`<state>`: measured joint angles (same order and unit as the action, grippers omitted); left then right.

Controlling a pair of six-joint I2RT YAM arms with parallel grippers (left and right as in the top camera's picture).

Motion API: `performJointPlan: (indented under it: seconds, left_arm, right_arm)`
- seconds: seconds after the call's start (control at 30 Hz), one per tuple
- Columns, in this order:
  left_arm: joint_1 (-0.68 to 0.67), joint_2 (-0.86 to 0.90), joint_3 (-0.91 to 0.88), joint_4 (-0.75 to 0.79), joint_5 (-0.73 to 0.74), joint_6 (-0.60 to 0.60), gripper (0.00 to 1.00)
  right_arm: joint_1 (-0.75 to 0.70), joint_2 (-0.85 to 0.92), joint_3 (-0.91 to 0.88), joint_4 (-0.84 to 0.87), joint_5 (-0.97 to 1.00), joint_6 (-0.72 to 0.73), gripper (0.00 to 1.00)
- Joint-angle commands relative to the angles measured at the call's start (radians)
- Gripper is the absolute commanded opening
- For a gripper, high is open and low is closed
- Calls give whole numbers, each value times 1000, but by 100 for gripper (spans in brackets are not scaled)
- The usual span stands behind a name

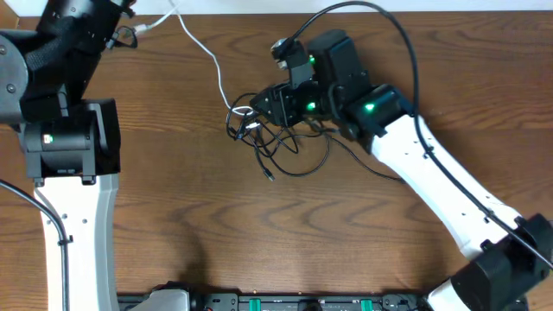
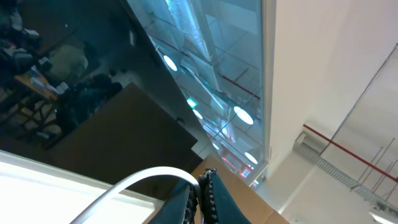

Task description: Untangle cables

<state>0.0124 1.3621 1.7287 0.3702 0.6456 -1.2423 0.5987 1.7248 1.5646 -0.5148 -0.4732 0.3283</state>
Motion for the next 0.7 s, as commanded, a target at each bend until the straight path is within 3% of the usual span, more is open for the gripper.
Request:
performJointPlan:
  seconds: [0.0,0.2,0.4,0.67]
  left_arm:
    - [6,-39,32,13,37,-16,8]
    - [54,-47,32,4,176,-16,7]
    - [96,-45,29,-185,341,20,8]
    - [96,-43,29,-243,350,41,8]
  right_arm:
    - [7,63,10,-3,37,-39,43]
    - [11,134,10,6,34,-144,38]
    - [25,185,10,77,-6,-196,38]
    - [53,227,10,112,-15,-196,37]
